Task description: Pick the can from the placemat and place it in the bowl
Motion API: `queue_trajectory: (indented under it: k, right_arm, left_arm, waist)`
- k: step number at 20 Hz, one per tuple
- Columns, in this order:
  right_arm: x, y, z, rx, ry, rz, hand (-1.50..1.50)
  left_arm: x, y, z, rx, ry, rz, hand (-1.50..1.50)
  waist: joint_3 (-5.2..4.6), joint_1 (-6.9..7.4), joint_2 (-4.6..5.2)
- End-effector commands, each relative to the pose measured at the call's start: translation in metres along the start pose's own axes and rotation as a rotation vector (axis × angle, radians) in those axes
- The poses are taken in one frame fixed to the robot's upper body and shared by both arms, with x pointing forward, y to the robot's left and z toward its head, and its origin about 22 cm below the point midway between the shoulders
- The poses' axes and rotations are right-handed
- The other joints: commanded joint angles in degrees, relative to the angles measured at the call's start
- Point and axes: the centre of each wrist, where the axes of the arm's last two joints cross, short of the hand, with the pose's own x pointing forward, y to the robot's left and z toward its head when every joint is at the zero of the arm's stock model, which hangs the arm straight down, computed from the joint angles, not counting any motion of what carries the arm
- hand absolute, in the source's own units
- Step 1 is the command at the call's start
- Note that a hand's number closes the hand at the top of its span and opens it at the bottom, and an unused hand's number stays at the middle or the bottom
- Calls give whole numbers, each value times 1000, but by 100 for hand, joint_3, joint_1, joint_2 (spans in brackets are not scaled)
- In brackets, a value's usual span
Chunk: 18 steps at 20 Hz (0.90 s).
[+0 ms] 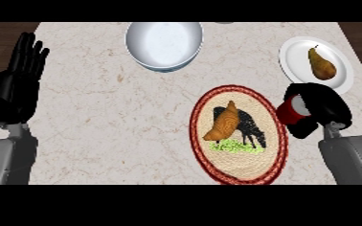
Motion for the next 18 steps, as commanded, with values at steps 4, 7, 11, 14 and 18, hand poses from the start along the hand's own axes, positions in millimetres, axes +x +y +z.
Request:
queue_trajectory:
  k: [4,7,11,14,18]
  right_arm:
    - [-83,-83,-42,-50,-37,72,150]
    - [-109,-122,-39,-164,-31,81,150]
    - [-84,-153,-50,-236,-131,51,150]
    - [-56,-178,-51,-263,-291,-56,150]
    - [-50,-199,-42,-367,-394,-99,150]
  left_arm:
    - [-2,7,-4,-27,-14,-11,0]
    - [-13,-8,16,-37,-3,-4,0]
    - [-9,3,1,-7,-2,-7,0]
    - [-5,-2,2,8,13,-10,0]
    - [-6,1,13,12,1,-16,0]
  waist:
    - [5,125,36]
    - [6,113,12]
    - [-5,-23,-19]
    - [-5,-35,-41]
    - [-6,-68,-61]
